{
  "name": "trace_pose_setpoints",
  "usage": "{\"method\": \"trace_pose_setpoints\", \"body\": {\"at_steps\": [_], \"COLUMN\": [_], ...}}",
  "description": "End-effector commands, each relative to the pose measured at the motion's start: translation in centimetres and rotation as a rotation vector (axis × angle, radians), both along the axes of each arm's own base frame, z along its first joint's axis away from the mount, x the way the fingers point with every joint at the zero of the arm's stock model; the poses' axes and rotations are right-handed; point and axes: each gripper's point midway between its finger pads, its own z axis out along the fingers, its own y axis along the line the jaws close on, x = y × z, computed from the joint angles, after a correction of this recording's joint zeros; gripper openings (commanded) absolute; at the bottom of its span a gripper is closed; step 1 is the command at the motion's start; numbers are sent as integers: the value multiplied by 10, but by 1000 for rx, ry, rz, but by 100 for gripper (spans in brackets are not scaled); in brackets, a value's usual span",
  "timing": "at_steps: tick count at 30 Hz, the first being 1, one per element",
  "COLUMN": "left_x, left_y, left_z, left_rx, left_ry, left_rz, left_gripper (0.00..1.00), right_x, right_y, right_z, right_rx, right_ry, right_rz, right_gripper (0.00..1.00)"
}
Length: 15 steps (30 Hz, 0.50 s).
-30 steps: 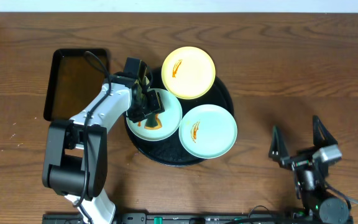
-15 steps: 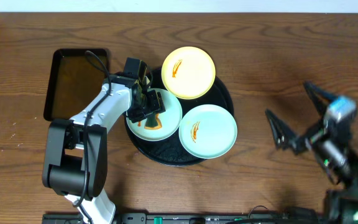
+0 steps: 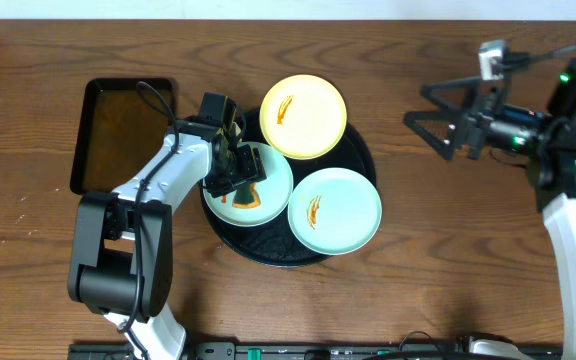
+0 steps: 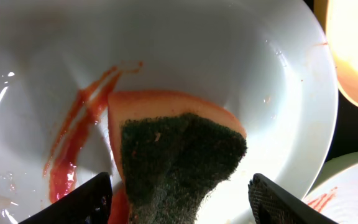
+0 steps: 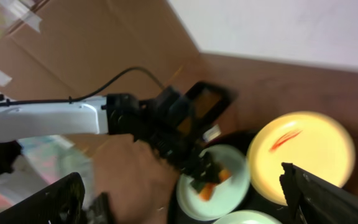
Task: Clean dirty plates on tray and stack at the side
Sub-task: 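Move the right gripper to the yellow plate's edge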
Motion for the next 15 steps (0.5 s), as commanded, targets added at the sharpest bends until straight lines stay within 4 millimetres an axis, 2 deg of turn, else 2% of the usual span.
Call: {"method": "trace_pose_setpoints", "body": {"at_steps": [1, 3, 5, 6, 9, 12, 15], "left_x": [-1, -1, -1, -2, -1, 0, 1], "left_y": [1, 1, 1, 1, 1, 1, 1], "left_z": [-1, -1, -1, -2, -2, -1, -1], "left_rx": [8, 8, 8, 9, 9, 8, 8], "left_ry": [0, 0, 1, 3, 2, -5, -8], "left_rz": [-8, -8, -8, -8, -8, -8, -8], "left_gripper": [71, 71, 71, 71, 72, 72, 72], "right_x": [-5, 3, 12, 17, 19, 18, 19], "right_y": [28, 39, 41, 35, 19, 27, 57], "right_z": [-1, -19, -45, -61, -78, -82, -91], "right_rx": [9, -78, -268, -424, -740, -867, -861], "right_ry": [83, 125, 174, 207, 265, 315, 351], "right_rz": [48, -21, -153, -248, -400, -377, -278], "right_gripper": [99, 99, 99, 99, 99, 99, 99]}}
